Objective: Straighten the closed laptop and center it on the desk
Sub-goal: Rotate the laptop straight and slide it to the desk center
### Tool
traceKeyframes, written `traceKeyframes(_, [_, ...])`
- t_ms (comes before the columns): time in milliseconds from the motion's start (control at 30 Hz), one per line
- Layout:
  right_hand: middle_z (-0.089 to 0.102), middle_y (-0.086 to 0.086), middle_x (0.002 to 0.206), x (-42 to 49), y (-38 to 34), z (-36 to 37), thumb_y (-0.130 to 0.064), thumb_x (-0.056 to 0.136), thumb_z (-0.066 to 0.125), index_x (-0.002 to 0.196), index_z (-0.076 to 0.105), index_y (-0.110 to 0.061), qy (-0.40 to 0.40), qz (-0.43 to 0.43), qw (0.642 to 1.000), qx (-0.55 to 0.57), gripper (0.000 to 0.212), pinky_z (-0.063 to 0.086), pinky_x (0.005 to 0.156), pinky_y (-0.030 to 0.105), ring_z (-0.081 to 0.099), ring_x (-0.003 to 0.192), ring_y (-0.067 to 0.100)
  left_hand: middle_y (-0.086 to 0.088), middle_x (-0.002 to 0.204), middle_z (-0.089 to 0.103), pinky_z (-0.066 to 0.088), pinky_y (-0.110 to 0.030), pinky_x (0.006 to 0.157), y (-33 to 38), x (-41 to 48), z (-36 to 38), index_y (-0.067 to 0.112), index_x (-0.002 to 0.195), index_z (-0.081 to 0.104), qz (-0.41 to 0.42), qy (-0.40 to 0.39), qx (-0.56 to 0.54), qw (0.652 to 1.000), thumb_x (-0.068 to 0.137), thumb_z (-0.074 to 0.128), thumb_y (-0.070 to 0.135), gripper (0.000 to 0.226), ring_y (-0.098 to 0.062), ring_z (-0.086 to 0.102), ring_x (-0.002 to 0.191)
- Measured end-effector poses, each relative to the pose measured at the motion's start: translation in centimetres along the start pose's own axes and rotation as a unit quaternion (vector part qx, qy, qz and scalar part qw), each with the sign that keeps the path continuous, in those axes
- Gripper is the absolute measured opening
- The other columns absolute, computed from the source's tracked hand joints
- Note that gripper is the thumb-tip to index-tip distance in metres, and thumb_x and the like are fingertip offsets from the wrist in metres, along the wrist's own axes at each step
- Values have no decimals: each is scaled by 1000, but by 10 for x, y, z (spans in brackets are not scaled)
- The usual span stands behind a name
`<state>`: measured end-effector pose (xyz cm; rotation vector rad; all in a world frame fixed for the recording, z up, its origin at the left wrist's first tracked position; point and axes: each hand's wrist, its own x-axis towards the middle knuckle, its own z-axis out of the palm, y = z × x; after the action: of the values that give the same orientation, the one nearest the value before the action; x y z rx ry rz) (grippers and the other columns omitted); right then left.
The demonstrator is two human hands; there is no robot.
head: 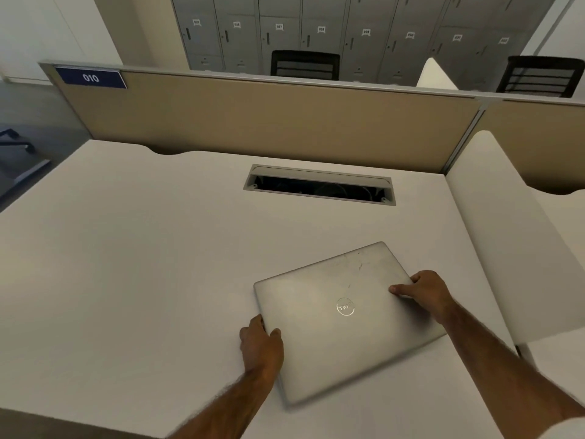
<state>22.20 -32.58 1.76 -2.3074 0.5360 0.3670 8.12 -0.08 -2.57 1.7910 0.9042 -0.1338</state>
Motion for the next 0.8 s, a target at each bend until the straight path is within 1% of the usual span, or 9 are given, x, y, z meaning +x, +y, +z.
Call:
traceKeyframes(233, [55,8,62,8,-31,20,-38,56,93,63,55,-8,4,-2,1000,-12,50,35,57,33,53,60,25,-10,121,64,57,-48,95,15,37,-22,13,123,61,3,4,-12,1000,89,59,19,35,-30,66,105])
traceKeyframes(400, [58,9,64,11,-51,36,-37,58,93,62,55,-8,10,2,1000,1,48,37,56,33,56,62,26,-12,123,63,56,-48,96,21,69,-37,12,125,61,6,9,-8,1000,89,58,20,37,-31,65,107])
traceKeyframes(533, [56,8,64,14,-68,50,-37,59,93,62,54,-8,5,1,1000,6,48,36,55,32,55,61,25,-12,123,64,56,-48,96,26,94,-52,11,125,63,15,12,1,1000,88,58,20,38,-32,66,107])
traceKeyframes(667, [60,10,68,13,-80,62,-36,59,93,66,58,-6,12,7,1000,17,47,40,57,33,58,65,27,-14,124,63,55,-48,97,30,116,-63,9,125,62,22,11,18,1000,89,56,22,39,-33,65,108])
traceKeyframes(733, [56,8,64,11,-86,67,-34,60,93,62,53,-8,15,12,1000,21,48,37,55,33,55,62,25,-14,125,63,55,-48,98,32,126,-68,9,126,62,25,10,26,999,89,54,24,40,-34,64,109])
traceKeyframes(800, [47,5,58,9,-91,71,-33,61,93,56,43,-12,19,15,999,25,54,31,51,32,47,56,22,-15,123,64,55,-49,97,35,136,-71,9,123,63,28,10,34,999,89,52,25,40,-35,64,109])
